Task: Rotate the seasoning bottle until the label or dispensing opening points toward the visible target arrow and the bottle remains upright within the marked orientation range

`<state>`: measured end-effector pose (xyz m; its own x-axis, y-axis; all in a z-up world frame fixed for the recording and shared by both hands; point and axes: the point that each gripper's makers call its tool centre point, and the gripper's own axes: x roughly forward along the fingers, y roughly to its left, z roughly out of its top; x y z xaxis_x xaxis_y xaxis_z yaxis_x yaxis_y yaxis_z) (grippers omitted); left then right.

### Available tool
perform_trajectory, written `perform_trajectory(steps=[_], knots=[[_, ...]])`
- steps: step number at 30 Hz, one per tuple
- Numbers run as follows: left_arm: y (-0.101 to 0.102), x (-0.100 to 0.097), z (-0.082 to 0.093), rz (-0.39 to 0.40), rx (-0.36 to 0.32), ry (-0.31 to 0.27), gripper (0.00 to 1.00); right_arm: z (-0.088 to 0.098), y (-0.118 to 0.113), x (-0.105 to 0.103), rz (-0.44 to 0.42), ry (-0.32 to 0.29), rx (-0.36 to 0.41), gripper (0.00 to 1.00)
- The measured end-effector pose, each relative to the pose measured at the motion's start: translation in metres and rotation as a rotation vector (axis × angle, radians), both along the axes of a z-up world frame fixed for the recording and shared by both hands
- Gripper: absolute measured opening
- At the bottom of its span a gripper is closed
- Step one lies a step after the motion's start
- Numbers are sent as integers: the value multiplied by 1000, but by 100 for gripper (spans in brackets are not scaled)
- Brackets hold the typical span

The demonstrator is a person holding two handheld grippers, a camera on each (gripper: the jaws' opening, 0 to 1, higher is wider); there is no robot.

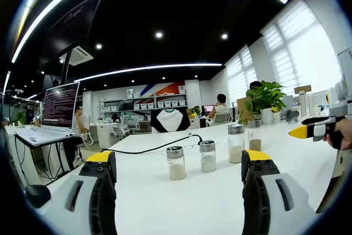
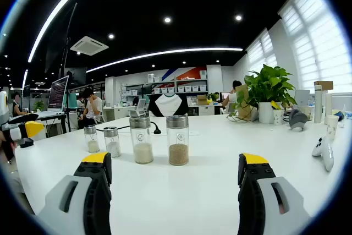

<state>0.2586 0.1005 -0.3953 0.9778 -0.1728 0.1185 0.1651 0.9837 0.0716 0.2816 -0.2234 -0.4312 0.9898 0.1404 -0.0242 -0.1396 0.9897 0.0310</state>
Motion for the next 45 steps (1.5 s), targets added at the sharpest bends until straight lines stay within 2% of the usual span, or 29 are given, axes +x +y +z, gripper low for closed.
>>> perform_trajectory(steps=[5,12,28,30,33,45], knots=[[0,1,4,0,-11,-5,100,2,1,-1,1,-6,-3,98],[-4,0,2,-7,-3,8,100,1,0,-1,2,0,-2,98],[0,0,0,-2,-32,22,100,-4,-2,0,2,10,17,99],[0,0,0,-1,-31,22,100,-2,-3,-1,0,5,26,98],[1,0,-1,0,-32,25,100,2,-2,-2,2,-5,-8,98],[3,1,-5,3,-45,38,100,2,2,-1,13,8,11,98]])
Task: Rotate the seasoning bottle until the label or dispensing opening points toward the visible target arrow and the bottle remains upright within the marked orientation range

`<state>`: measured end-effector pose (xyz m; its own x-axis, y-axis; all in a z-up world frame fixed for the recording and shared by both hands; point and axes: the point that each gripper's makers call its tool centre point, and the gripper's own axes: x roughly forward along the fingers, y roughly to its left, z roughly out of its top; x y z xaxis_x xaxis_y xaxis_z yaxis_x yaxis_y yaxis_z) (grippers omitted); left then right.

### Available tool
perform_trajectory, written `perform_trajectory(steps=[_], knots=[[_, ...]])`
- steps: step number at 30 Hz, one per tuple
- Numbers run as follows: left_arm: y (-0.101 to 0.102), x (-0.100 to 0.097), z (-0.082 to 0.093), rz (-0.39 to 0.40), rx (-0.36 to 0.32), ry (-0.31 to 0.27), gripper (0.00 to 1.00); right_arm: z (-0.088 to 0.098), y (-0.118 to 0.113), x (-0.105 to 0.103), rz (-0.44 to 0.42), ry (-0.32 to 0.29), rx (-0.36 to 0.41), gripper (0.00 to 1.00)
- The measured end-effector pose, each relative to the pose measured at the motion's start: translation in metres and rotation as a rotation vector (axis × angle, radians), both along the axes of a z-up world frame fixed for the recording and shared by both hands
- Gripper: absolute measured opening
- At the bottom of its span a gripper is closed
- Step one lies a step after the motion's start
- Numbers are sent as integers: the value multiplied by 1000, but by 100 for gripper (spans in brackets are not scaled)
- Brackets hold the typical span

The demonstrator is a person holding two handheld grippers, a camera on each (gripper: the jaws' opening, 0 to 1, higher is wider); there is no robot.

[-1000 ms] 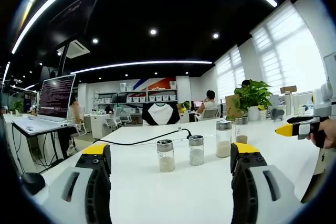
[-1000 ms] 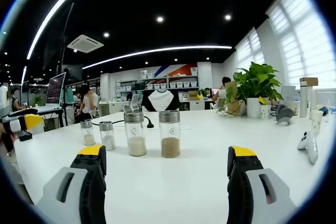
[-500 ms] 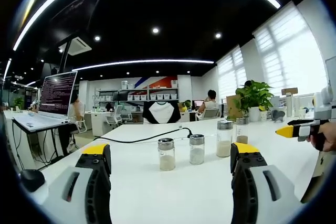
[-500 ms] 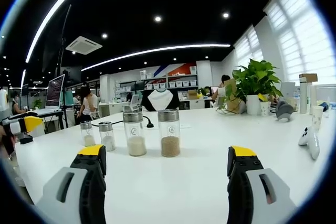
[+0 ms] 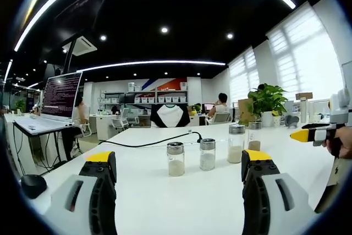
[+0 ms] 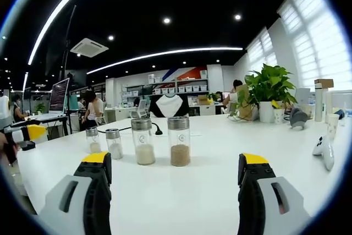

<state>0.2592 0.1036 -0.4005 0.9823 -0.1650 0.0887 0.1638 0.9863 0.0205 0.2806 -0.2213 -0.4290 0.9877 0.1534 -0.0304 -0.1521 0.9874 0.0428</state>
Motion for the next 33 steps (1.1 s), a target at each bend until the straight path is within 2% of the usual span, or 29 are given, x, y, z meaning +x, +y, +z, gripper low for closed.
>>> perform_trajectory(steps=[19,29,33], knots=[[1,1,-5,-3,-22,19,100,-3,4,0,7,16,0,97],[-4,-1,-6,-14,-24,23,100,4,28,11,50,2,5,97],[-7,-1,-7,-22,-22,25,100,1,36,18,55,4,3,98]])
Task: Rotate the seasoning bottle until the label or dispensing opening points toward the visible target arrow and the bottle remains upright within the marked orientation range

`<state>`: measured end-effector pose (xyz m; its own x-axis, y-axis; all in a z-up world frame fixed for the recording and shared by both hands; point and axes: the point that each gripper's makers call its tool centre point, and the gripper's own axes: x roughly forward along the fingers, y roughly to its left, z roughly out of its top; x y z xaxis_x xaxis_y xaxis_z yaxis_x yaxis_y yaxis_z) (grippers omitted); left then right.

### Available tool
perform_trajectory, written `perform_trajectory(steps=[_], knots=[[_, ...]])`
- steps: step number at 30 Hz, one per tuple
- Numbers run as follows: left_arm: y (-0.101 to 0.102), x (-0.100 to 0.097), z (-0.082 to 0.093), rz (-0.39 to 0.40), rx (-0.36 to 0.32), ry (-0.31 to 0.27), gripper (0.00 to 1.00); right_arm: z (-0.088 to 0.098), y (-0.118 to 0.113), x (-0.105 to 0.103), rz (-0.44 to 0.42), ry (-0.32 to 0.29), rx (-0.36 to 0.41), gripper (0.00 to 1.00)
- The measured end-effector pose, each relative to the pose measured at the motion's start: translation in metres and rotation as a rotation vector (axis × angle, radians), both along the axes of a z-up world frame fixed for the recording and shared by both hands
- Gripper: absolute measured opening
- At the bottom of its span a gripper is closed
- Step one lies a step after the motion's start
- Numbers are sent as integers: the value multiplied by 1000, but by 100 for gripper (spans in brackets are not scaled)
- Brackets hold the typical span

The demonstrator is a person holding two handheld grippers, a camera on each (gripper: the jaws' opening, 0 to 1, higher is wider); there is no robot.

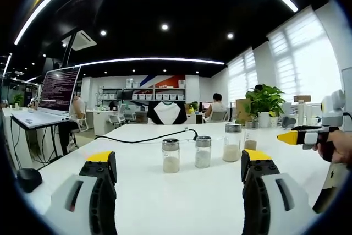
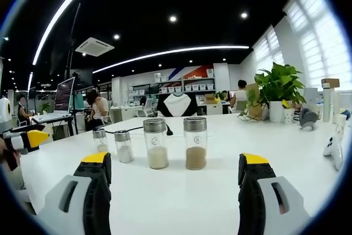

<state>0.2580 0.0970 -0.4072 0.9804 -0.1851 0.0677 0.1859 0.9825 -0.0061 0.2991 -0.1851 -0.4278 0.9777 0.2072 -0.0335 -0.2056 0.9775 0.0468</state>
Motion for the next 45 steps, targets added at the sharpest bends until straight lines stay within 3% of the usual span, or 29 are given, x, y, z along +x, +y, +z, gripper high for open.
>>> perform_trajectory(steps=[21,28,31,36,45], knots=[[3,-1,-3,1,-17,11,100,4,39,50,101,0,20,88],[-1,-1,-2,-15,-1,6,100,4,51,73,131,5,37,78],[-4,0,-1,-22,-5,5,100,1,57,81,133,6,1,78],[-10,0,1,-41,1,-2,100,-5,63,93,146,25,6,75],[-6,0,3,-43,-11,-2,100,-20,76,113,166,42,-50,71]])
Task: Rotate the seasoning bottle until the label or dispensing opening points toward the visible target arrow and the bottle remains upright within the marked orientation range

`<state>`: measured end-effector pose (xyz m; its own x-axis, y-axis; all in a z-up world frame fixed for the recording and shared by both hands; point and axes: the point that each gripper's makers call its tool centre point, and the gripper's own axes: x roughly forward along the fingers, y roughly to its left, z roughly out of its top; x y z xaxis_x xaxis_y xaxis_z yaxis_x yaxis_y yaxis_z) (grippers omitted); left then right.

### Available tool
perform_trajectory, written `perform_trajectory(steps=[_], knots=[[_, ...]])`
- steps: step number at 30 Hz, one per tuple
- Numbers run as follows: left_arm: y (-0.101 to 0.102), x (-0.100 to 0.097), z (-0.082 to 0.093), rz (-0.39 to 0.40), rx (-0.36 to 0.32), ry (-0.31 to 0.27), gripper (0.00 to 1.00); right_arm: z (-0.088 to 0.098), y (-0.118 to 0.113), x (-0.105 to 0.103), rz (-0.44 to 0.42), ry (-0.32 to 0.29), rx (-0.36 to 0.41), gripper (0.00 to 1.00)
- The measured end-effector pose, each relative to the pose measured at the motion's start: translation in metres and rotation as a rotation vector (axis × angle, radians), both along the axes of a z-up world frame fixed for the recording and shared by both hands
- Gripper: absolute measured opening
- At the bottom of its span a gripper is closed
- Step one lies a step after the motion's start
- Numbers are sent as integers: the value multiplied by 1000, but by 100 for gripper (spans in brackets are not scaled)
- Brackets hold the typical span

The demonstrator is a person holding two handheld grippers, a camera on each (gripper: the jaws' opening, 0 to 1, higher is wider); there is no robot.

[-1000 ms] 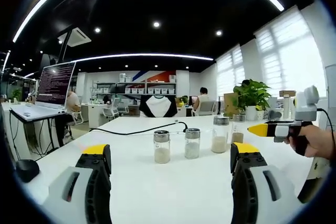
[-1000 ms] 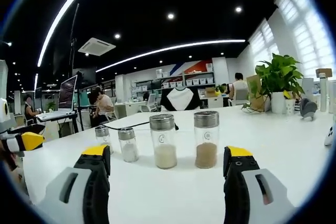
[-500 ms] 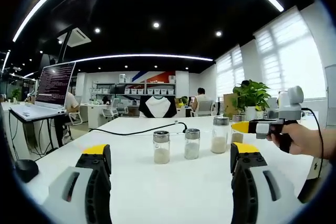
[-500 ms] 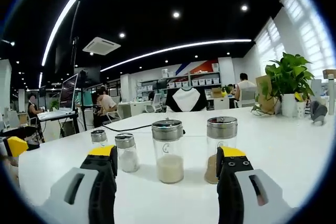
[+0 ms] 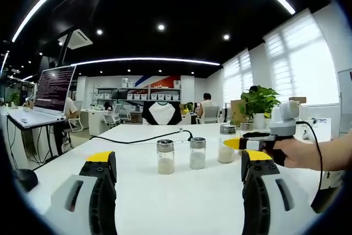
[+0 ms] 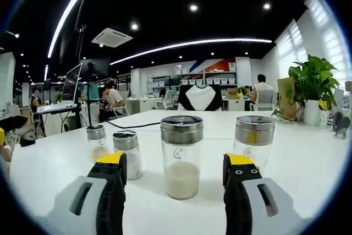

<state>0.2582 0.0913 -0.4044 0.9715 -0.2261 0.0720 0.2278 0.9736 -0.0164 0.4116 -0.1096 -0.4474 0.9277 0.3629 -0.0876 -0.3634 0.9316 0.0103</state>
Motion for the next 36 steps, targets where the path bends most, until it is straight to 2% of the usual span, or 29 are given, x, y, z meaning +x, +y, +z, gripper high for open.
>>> perform_trajectory(steps=[4,7,9,20,29,30,31,33,36], knots=[[3,0,-1,6,-8,5,100,-4,3,8,10,7,-7,64],[6,1,-2,13,-12,8,100,-7,5,15,4,20,-10,63],[7,1,-3,12,-16,9,100,-8,5,20,0,6,-46,58],[7,2,-4,4,-20,13,100,-2,14,45,-7,15,-36,52],[6,1,-4,3,-17,15,99,-14,9,52,-31,45,-18,45],[7,1,-4,4,-19,15,99,-12,6,52,-41,32,-12,42],[6,1,-4,4,-21,16,99,-11,8,52,-16,19,2,42],[5,2,-5,-1,-19,19,99,-11,6,50,-36,4,-17,42],[4,2,-4,-4,-14,15,98,-11,8,50,-33,2,-12,42]])
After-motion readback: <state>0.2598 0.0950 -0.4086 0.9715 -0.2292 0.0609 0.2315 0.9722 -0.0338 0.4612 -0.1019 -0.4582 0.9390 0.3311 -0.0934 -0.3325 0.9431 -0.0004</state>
